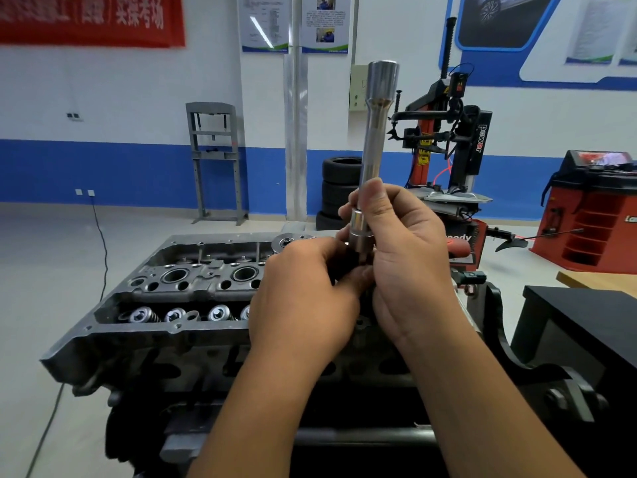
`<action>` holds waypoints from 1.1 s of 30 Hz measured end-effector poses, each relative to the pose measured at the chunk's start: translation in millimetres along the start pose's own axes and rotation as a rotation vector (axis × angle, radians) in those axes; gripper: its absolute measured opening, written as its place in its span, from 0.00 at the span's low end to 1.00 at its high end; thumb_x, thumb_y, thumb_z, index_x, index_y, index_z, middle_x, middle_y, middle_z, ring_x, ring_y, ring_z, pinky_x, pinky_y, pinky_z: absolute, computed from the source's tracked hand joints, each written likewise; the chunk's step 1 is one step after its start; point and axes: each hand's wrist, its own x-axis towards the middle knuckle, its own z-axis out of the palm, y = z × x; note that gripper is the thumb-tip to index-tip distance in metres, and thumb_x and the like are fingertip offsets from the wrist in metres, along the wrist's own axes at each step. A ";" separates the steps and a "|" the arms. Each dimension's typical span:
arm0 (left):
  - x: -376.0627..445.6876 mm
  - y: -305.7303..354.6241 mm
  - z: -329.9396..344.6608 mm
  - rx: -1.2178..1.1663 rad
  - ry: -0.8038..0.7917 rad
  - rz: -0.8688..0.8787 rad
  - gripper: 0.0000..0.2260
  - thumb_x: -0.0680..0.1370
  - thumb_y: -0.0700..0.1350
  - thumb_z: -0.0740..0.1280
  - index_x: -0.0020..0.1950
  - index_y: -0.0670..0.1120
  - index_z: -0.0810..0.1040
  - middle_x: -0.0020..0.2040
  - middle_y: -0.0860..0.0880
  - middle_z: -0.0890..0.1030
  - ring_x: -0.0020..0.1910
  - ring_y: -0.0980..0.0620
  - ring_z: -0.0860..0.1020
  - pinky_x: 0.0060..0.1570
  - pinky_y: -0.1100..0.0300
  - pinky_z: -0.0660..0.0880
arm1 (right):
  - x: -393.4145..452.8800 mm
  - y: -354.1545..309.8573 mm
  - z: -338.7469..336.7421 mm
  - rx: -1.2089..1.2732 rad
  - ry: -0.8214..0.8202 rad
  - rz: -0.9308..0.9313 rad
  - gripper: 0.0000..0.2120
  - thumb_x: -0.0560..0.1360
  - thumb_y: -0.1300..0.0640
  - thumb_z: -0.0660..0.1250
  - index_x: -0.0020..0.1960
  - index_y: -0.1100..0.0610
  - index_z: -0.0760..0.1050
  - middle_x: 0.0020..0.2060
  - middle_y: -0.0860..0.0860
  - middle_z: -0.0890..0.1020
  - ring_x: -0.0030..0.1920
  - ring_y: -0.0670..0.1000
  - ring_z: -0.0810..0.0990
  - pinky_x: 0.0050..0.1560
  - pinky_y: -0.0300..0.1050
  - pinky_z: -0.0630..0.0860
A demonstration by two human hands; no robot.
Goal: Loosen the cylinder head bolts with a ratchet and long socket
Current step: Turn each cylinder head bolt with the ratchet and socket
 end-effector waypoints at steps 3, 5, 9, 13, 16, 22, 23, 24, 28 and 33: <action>-0.4 0.2 1.0 -0.012 0.009 -0.016 0.08 0.74 0.57 0.77 0.51 0.64 0.83 0.48 0.63 0.86 0.51 0.57 0.84 0.54 0.47 0.82 | -0.6 -1.3 -1.1 0.016 0.016 0.002 0.14 0.70 0.43 0.75 0.44 0.53 0.81 0.38 0.53 0.84 0.37 0.50 0.81 0.39 0.44 0.79; -0.6 -0.5 1.3 0.000 0.015 -0.015 0.08 0.75 0.57 0.77 0.53 0.62 0.84 0.48 0.63 0.86 0.51 0.57 0.84 0.53 0.47 0.82 | -1.7 -1.0 -1.4 -0.003 0.044 -0.028 0.18 0.66 0.44 0.78 0.46 0.54 0.79 0.39 0.54 0.85 0.36 0.52 0.82 0.39 0.46 0.81; -1.5 1.4 -1.6 -0.055 -0.066 0.043 0.10 0.76 0.57 0.72 0.57 0.66 0.82 0.50 0.64 0.86 0.54 0.59 0.83 0.56 0.47 0.82 | -1.1 1.7 -1.7 -0.057 0.086 -0.103 0.10 0.68 0.46 0.80 0.40 0.48 0.80 0.35 0.51 0.83 0.36 0.50 0.81 0.40 0.45 0.81; 0.4 0.3 -4.2 -0.071 -0.090 0.040 0.09 0.78 0.52 0.73 0.57 0.65 0.83 0.50 0.62 0.86 0.54 0.56 0.84 0.56 0.45 0.81 | 0.2 2.8 -1.9 -0.071 0.034 -0.100 0.06 0.73 0.49 0.75 0.38 0.46 0.83 0.35 0.50 0.83 0.37 0.50 0.81 0.42 0.46 0.80; 0.0 0.0 -1.7 -0.050 -0.020 0.025 0.09 0.75 0.56 0.74 0.54 0.62 0.85 0.47 0.61 0.87 0.51 0.54 0.85 0.52 0.46 0.82 | 0.0 1.7 -0.7 -0.025 -0.021 -0.042 0.08 0.76 0.49 0.71 0.40 0.50 0.84 0.37 0.53 0.85 0.36 0.51 0.82 0.40 0.45 0.81; -2.6 2.1 0.6 0.040 0.006 0.017 0.10 0.76 0.60 0.73 0.56 0.62 0.83 0.48 0.61 0.86 0.51 0.57 0.84 0.50 0.47 0.83 | -1.5 2.5 -3.1 -0.065 0.051 -0.074 0.06 0.70 0.50 0.79 0.42 0.49 0.82 0.37 0.51 0.84 0.37 0.51 0.83 0.42 0.48 0.83; -2.6 2.6 0.7 0.050 -0.009 0.027 0.10 0.76 0.60 0.72 0.56 0.62 0.83 0.48 0.61 0.86 0.51 0.56 0.83 0.50 0.47 0.83 | -1.3 3.4 -3.9 -0.070 0.061 -0.083 0.06 0.70 0.51 0.79 0.42 0.48 0.82 0.36 0.51 0.84 0.37 0.50 0.83 0.41 0.48 0.83; -2.2 3.6 0.4 0.046 -0.038 0.035 0.11 0.76 0.61 0.70 0.56 0.61 0.83 0.49 0.60 0.86 0.51 0.55 0.84 0.50 0.47 0.82 | -1.1 3.8 -4.1 -0.060 0.061 -0.082 0.05 0.70 0.51 0.78 0.41 0.48 0.83 0.36 0.51 0.84 0.37 0.51 0.83 0.41 0.48 0.82; 0.7 3.9 -4.0 0.000 -0.136 0.036 0.12 0.74 0.58 0.69 0.57 0.59 0.83 0.48 0.57 0.86 0.51 0.52 0.84 0.52 0.45 0.82 | 0.1 4.6 -2.3 -0.007 0.028 -0.044 0.05 0.75 0.51 0.73 0.46 0.53 0.83 0.39 0.54 0.85 0.37 0.52 0.83 0.41 0.50 0.80; 1.0 -0.7 -1.8 0.013 -0.035 0.015 0.08 0.75 0.54 0.76 0.54 0.60 0.84 0.48 0.60 0.86 0.52 0.54 0.85 0.53 0.47 0.82 | -0.3 3.0 -1.3 0.012 0.010 -0.040 0.03 0.75 0.51 0.72 0.45 0.49 0.82 0.40 0.55 0.87 0.38 0.52 0.84 0.41 0.48 0.82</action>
